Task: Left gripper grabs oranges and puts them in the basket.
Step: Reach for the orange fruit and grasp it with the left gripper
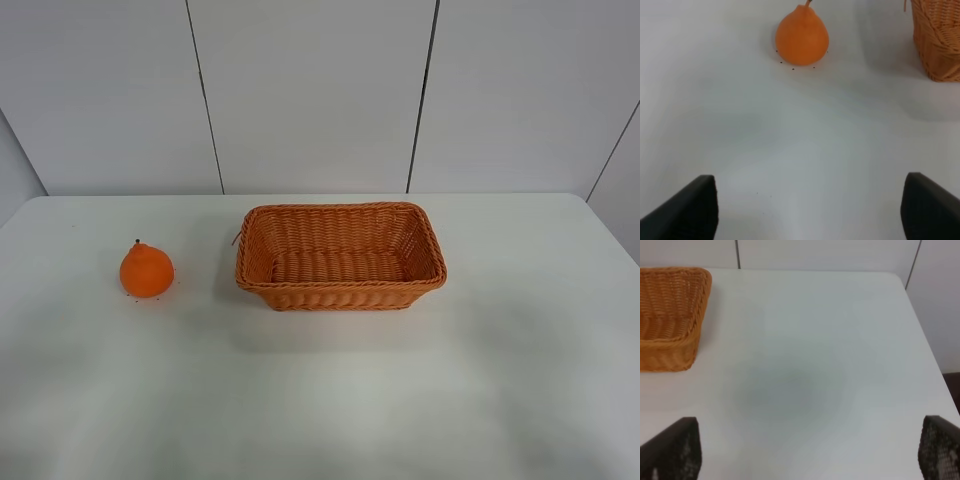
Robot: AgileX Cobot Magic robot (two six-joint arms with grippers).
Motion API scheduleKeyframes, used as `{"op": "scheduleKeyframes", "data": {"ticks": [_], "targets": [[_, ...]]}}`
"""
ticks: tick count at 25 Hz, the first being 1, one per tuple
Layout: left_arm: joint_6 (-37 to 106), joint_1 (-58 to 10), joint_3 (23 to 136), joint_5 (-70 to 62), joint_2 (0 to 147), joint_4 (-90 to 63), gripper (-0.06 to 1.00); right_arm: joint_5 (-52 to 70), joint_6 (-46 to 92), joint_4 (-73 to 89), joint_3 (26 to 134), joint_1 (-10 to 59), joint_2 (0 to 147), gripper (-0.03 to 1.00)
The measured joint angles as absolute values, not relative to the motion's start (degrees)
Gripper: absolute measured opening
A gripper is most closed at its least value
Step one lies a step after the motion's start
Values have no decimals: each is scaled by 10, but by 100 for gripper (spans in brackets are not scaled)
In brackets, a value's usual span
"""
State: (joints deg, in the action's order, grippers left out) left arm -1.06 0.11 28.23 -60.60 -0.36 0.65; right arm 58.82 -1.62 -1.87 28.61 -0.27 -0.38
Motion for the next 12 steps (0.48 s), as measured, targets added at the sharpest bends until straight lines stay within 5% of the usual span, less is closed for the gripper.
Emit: {"op": "scheduleKeyframes", "data": {"ticks": [12], "targets": [[0,1,286,-602,-3,7,85,588,-16,-19,286,-3,-4,69]]}}
